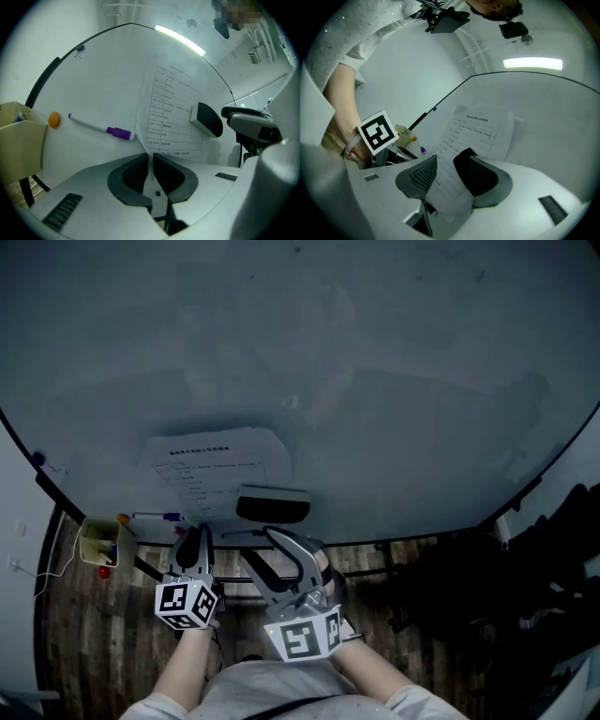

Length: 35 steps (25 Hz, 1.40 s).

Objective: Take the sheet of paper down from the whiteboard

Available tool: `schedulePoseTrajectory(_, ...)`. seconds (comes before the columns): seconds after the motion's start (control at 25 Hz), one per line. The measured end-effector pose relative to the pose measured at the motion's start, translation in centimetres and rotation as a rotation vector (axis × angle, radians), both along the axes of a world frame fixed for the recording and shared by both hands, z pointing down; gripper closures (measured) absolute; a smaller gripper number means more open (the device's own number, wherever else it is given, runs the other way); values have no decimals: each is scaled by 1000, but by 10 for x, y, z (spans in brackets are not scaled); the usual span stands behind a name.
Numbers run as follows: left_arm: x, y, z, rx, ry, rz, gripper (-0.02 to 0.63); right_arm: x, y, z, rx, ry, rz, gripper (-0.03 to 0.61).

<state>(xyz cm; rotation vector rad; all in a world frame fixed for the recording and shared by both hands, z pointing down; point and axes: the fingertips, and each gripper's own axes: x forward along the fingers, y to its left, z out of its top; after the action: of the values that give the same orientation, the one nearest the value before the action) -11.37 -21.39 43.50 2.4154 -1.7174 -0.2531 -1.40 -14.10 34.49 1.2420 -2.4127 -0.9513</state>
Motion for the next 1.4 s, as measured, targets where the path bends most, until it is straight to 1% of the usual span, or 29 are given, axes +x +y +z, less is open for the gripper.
schedulePoseTrajectory(0.08,2,1,-1,1,3,4,578,5,-4,-5,53,39,37,350)
schedulePoseTrajectory(0.16,3,2,-2,1,3,9,584,9,-9,-9,86,70,74,333)
schedulePoseTrajectory(0.56,6,8,-8,20,-28,18,597,23,-32,-14,155,210,177,304)
schedulePoseTrajectory(0.76,7,9,-9,22,-27,3,597,22,-39,-9,194,326,193,293)
schedulePoseTrajectory(0.92,7,8,-9,24,-29,-8,597,23,-47,-9,179,337,206,293)
schedulePoseTrajectory(1.08,6,9,-10,25,-29,-14,597,20,-51,-6,168,348,197,293)
schedulePoseTrajectory(1.24,6,12,-11,25,-32,-18,597,20,-52,-9,180,339,205,295)
schedulePoseTrajectory(1.4,4,12,-13,31,-32,-26,597,19,-52,-10,193,342,204,316)
